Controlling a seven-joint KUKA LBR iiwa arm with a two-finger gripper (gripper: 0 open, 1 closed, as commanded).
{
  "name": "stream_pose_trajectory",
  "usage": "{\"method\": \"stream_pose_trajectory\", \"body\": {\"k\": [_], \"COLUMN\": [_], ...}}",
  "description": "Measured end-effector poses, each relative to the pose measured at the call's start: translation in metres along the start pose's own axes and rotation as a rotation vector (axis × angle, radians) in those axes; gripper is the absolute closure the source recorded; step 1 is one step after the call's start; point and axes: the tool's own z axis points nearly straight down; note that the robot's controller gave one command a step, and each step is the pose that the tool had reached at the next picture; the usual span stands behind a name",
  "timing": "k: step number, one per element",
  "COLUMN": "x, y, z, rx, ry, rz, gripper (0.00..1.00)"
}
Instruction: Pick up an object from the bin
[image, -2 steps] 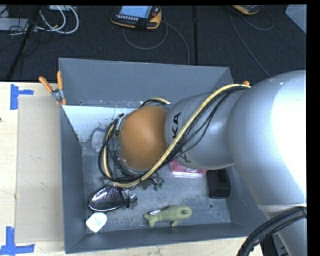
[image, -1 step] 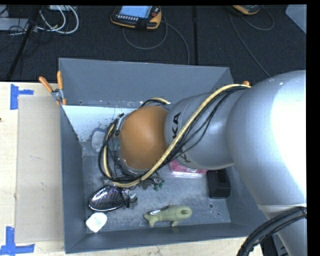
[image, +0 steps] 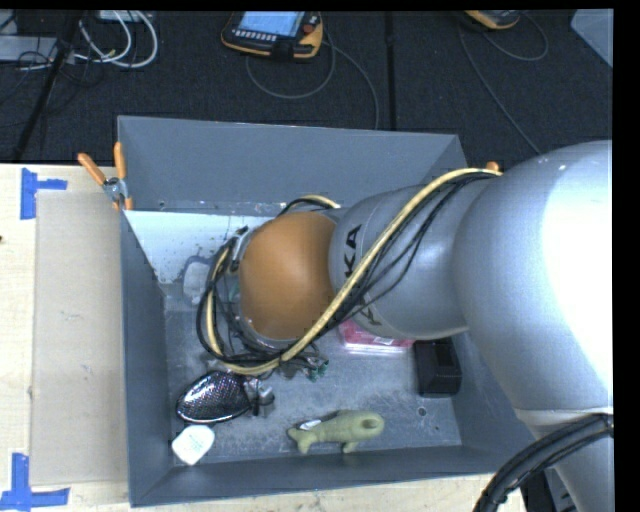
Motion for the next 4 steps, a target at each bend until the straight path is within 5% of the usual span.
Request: {"method": "stream_pose_trajectory", "body": {"k": [2, 3, 4], "x": [-0.001, -0.008, -0.007], "y": [-0.002, -0.001, -0.001], "z": [-0.002, -0.107, -0.107], "rx": [-0.001, -0.002, -0.002], "ry": [0.001, 0.002, 0.002], "rz": [-0.047, -0.049, -0.048], "gripper": [1.0, 1.0, 1.0]}}
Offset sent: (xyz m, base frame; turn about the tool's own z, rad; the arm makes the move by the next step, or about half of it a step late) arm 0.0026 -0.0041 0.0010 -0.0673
